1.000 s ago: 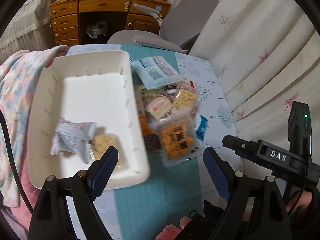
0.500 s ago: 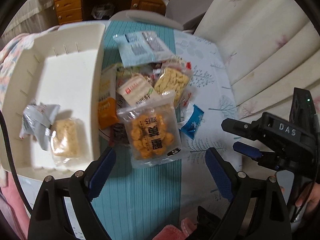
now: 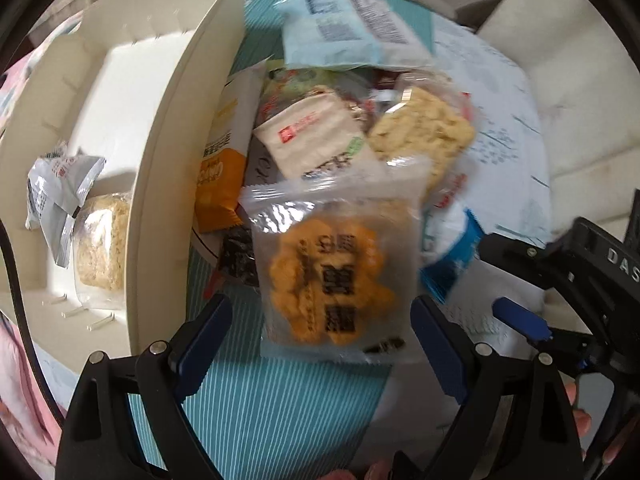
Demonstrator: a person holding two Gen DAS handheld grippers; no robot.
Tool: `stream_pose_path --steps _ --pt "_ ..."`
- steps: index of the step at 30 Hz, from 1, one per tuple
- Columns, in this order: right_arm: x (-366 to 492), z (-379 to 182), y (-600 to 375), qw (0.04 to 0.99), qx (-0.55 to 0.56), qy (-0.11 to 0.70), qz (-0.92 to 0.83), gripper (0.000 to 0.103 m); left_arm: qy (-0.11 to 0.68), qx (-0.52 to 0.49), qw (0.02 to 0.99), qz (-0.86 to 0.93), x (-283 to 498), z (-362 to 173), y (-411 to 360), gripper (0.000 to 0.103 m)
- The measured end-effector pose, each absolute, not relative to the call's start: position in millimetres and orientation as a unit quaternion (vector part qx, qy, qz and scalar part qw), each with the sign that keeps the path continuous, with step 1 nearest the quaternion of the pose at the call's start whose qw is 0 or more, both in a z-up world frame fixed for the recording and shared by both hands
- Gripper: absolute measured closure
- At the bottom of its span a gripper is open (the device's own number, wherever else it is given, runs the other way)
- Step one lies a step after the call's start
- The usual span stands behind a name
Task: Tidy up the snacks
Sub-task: 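Grasp the clear orange-puff bag with the left tool while the right tool grasps the blue candy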
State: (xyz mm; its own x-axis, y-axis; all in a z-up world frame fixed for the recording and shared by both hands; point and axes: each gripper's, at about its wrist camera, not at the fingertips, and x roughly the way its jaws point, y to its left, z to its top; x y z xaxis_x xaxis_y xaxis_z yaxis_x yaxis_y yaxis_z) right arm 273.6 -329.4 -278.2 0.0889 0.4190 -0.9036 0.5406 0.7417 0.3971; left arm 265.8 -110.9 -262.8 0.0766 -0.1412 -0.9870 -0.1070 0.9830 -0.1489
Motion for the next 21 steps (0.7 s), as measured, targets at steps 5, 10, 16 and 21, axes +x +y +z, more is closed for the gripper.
stream_pose_path --steps 5,10,16,21 --pt "287.6 -288.7 -326.2 0.641 0.338 0.688 -0.044 0.028 0.681 -0.095 0.726 0.003 274.6 -273.9 -111.4 0.009" --pt "296.5 -297.3 -322.9 0.638 0.319 0.699 -0.05 0.036 0.688 -0.112 0.717 -0.007 276.2 -282.8 -115.5 0.009" --pt "297.6 -306.0 -315.6 0.631 0.298 0.714 -0.046 0.044 0.692 -0.128 0.711 -0.008 278.3 -292.5 -118.7 0.009" --pt "303.0 -303.9 -310.8 0.639 0.273 0.718 -0.045 0.049 0.697 -0.157 0.7 -0.012 280.7 -301.9 -115.6 0.011"
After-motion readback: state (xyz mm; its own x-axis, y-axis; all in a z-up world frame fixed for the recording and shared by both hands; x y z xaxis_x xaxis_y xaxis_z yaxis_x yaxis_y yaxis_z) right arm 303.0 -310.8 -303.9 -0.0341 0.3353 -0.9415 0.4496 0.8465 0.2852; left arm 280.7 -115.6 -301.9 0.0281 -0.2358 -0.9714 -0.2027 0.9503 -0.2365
